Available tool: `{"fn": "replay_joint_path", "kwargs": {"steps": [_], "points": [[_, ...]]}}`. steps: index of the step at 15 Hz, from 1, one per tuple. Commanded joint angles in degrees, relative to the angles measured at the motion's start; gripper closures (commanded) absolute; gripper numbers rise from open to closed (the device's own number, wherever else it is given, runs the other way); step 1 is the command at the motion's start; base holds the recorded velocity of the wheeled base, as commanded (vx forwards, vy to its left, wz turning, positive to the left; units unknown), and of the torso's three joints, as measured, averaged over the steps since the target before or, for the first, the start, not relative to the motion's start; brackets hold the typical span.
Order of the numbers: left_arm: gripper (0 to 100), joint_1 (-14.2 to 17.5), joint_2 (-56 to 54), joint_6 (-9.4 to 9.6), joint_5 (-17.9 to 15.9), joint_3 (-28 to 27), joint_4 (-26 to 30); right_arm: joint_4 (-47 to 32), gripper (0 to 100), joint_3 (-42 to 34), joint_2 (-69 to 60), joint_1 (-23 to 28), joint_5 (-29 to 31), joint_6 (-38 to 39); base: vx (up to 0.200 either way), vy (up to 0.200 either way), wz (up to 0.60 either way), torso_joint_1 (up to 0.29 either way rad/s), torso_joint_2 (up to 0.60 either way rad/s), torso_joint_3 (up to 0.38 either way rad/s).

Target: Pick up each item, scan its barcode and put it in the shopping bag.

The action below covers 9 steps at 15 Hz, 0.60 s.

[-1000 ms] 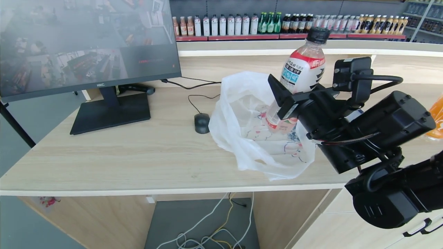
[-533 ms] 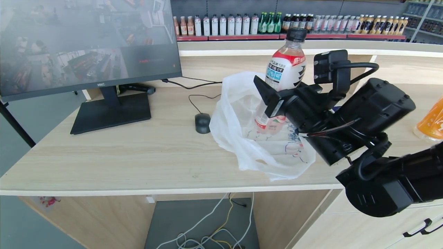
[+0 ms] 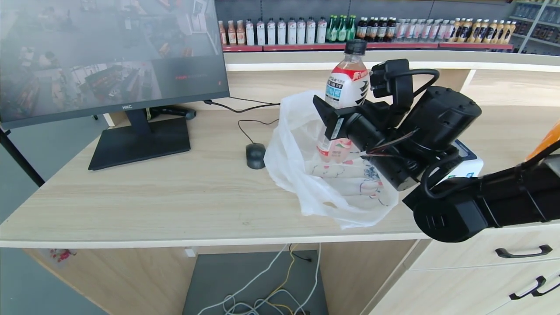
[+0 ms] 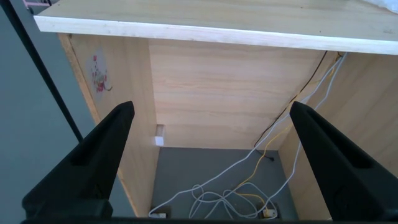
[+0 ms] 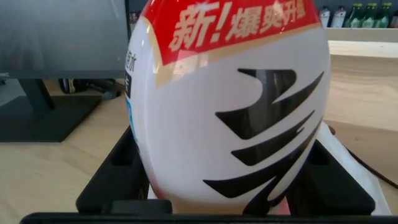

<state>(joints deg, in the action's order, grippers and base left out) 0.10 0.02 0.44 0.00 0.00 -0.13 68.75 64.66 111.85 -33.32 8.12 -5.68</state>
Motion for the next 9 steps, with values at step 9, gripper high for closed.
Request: {"fn": "replay_joint_path", "kwargs": {"steps": [9], "points": [[0,-0.01,-0.02,0.00,0.00,0.00,-0.04,-7.58,100,14.27,8.12,1.68,-0.56,0.14,0.000,0.000,0.00,0.000,0.00,0.000]]}}
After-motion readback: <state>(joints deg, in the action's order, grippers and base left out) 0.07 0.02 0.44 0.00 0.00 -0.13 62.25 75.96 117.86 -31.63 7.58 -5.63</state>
